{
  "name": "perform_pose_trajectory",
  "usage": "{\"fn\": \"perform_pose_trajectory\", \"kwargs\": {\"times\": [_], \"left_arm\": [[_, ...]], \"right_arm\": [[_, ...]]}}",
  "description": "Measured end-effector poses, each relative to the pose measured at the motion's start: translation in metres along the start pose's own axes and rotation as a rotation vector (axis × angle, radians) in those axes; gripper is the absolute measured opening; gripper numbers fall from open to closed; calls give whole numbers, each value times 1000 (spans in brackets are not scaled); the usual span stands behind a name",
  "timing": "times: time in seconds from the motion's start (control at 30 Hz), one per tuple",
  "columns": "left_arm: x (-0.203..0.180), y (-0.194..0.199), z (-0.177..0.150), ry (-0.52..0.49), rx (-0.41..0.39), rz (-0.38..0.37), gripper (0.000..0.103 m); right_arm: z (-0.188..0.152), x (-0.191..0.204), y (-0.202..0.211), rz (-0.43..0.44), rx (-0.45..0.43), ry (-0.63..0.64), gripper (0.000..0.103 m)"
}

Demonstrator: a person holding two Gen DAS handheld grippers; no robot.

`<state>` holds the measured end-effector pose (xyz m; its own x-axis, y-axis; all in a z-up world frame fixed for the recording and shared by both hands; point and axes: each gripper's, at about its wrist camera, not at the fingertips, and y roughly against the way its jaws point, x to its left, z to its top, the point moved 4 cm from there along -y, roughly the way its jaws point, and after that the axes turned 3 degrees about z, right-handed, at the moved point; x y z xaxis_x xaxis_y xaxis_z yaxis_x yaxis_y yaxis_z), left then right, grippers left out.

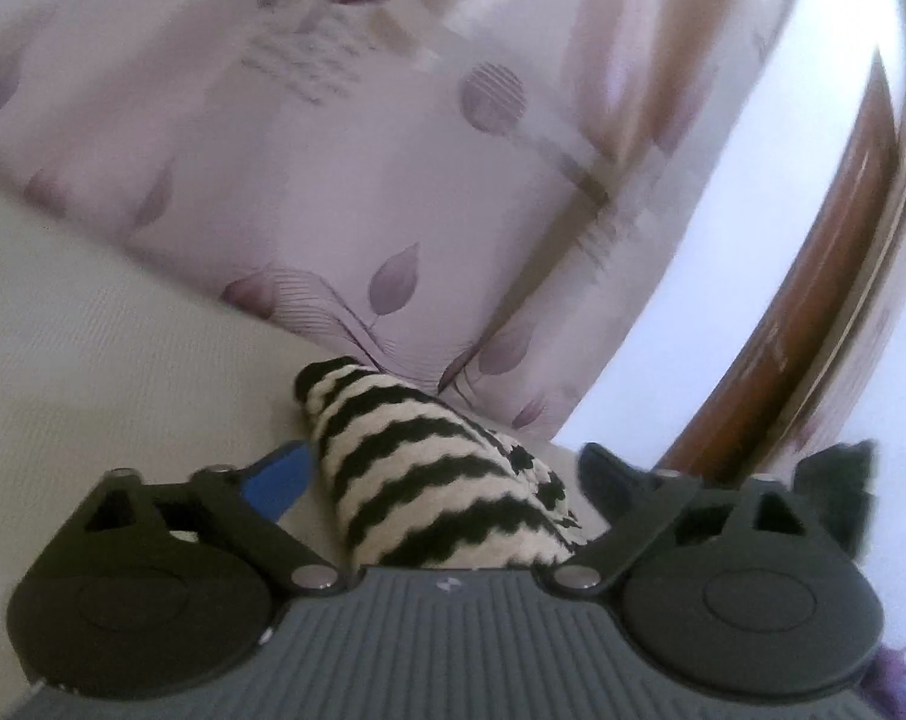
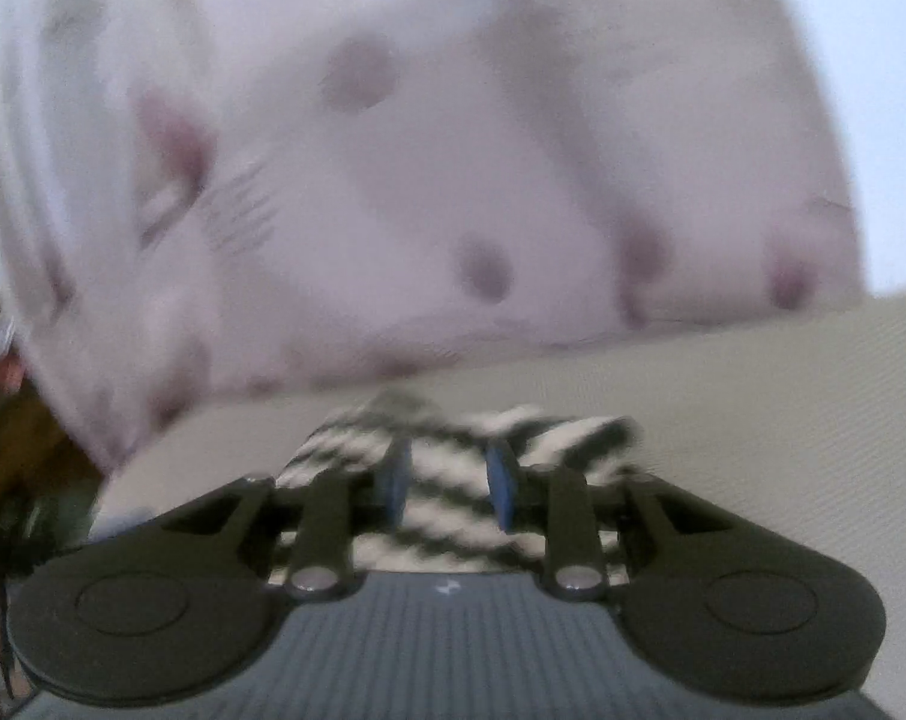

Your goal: Fold small clothes

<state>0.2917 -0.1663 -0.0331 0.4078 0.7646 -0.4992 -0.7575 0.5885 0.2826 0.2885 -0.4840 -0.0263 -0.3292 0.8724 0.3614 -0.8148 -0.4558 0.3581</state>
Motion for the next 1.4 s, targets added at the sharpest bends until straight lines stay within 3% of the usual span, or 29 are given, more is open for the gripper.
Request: {"fn": "perform_pose_trajectory", "kwargs": {"times": [0.13, 0.23, 0.3, 0.4, 0.5, 0.57, 0.67, 0.73, 0.93, 1.03, 1.23, 1.4], "left_arm": [[-31, -29, 2, -72, -17, 32, 83], [-43, -48, -1, -114, 0, 43, 75], [-46, -62, -9, -148, 45, 61, 57], [-45, -74, -26, -184, 90, 87, 48], [-43, -75, -40, -245, 76, 125, 47], [-37, -74, -48, -244, 70, 124, 47], [-31, -76, -54, -245, 68, 112, 48], [-33, -78, -54, -249, 77, 112, 47], [-37, -78, -57, -273, 94, 112, 48], [-34, -80, -56, -252, 108, 89, 48], [-35, -79, -56, -280, 115, 74, 50], [-32, -77, -55, -253, 118, 56, 54]], "right_arm": [[-31, 27, -15, 9, 112, 198, 27], [-64, 22, -11, -86, 187, 290, 25], [-79, 11, -1, -75, 166, 270, 25], [-81, 6, 6, -63, 150, 232, 25], [-79, 6, 8, -36, 144, 217, 25], [-71, -4, 12, 13, 125, 137, 26], [-38, -15, 26, 47, -6, 40, 26], [-18, -15, 22, 15, -36, 65, 26], [10, -29, -45, -98, 36, 168, 26], [-10, -47, -85, -207, 187, 226, 25], [-13, -77, -66, -148, 125, 39, 26], [-9, -61, -14, -112, 19, -26, 29]]}}
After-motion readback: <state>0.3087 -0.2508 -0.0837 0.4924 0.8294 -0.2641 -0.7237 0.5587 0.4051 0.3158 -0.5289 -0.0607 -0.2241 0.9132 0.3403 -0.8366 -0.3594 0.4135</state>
